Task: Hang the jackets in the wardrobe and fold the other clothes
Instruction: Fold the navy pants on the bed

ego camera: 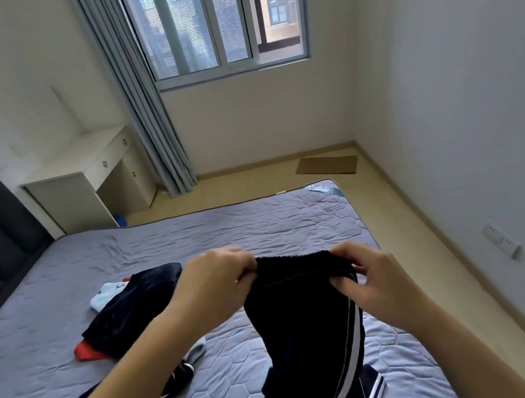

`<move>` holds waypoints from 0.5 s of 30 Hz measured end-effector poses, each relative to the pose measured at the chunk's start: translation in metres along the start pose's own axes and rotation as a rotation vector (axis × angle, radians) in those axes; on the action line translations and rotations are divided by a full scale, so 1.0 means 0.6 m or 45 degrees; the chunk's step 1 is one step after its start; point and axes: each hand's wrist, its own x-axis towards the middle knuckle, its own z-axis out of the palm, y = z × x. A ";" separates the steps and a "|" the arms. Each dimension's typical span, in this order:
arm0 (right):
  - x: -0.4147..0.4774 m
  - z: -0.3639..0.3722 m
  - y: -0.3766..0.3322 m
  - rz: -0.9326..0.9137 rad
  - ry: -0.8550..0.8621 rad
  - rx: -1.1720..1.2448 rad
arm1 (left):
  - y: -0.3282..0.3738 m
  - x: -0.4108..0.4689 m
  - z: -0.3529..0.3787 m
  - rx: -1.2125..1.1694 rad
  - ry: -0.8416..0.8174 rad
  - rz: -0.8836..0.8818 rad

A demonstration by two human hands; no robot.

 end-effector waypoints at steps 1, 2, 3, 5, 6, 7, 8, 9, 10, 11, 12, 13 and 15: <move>0.002 -0.007 0.002 -0.005 0.008 0.006 | -0.009 -0.002 -0.001 -0.217 0.146 -0.112; 0.004 -0.012 0.001 -0.023 0.012 0.014 | -0.013 -0.005 0.000 -0.437 0.266 -0.253; 0.006 -0.015 -0.002 -0.043 0.015 0.017 | -0.013 -0.007 0.002 -0.644 0.321 -0.401; 0.010 -0.015 -0.006 -0.061 0.010 -0.009 | -0.007 -0.009 0.007 -0.980 0.291 -0.642; 0.011 -0.015 -0.007 -0.064 -0.001 -0.031 | -0.001 -0.009 0.009 -1.066 0.264 -0.719; 0.013 -0.015 -0.009 -0.076 -0.017 -0.053 | 0.003 -0.008 0.010 -1.089 0.242 -0.754; 0.014 -0.015 -0.012 -0.109 -0.040 -0.082 | 0.004 -0.008 0.011 -1.055 0.230 -0.751; 0.016 -0.016 -0.016 -0.168 -0.074 -0.132 | 0.005 -0.007 0.009 -0.988 0.223 -0.731; 0.017 -0.018 -0.022 -0.256 -0.119 -0.216 | 0.006 -0.007 0.006 -0.923 0.217 -0.707; 0.020 -0.022 -0.028 -0.366 -0.176 -0.329 | 0.005 -0.006 0.001 -0.881 0.206 -0.688; 0.023 -0.028 -0.034 -0.477 -0.236 -0.443 | 0.004 -0.005 -0.004 -0.848 0.195 -0.674; 0.027 -0.034 -0.041 -0.571 -0.294 -0.539 | 0.002 -0.003 -0.011 -0.804 0.179 -0.666; 0.034 -0.045 -0.055 -0.697 -0.392 -0.670 | -0.003 0.000 -0.024 -0.698 0.135 -0.642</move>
